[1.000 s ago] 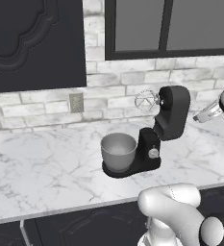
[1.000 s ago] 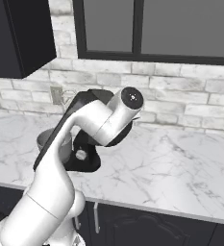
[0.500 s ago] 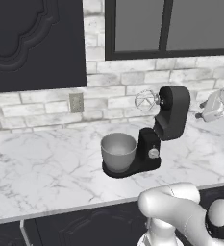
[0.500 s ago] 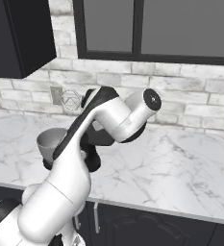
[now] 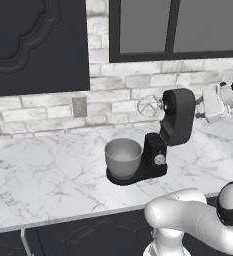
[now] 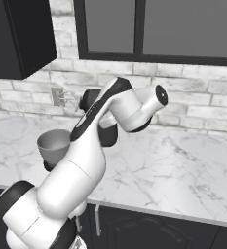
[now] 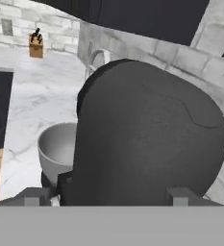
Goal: Close the stand mixer head.
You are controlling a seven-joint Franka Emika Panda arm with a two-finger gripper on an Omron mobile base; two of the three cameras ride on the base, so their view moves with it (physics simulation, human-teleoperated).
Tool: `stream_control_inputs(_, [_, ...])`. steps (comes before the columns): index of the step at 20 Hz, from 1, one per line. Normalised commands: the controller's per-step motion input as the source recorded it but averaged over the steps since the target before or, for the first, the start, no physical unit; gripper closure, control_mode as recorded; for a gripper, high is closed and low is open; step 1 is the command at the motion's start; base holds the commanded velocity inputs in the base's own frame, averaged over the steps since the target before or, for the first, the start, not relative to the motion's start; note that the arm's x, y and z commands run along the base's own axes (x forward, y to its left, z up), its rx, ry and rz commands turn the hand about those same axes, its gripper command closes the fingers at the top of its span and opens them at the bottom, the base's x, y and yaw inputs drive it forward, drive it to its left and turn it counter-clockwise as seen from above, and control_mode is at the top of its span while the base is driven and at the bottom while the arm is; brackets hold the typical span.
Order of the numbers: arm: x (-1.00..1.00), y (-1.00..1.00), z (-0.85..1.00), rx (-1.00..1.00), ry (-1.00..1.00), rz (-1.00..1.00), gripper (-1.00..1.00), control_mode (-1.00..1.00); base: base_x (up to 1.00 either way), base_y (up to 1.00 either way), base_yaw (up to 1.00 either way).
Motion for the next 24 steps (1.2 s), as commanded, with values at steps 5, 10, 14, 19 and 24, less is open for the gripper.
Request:
stream_control_inputs(5, [0.56,1.0,-0.86,-0.18,-0.36,0.41,-1.0,-1.0,0.0,0.0,0.0])
stream_control_inputs(10, [0.41,1.0,-1.0,-0.19,-0.33,0.25,-1.0,-1.0,0.0,0.0,0.0])
stream_control_inputs(14, [0.42,1.0,-1.0,-0.32,-0.33,0.14,-1.0,-1.0,0.0,0.0,0.0])
stream_control_inputs(19, [0.72,1.0,-1.0,-0.45,-0.37,0.02,-1.0,-1.0,0.0,0.0,0.0])
stream_control_inputs(24, [0.51,1.0,-0.54,-0.49,-0.35,0.0,-1.0,-1.0,0.0,0.0,0.0])
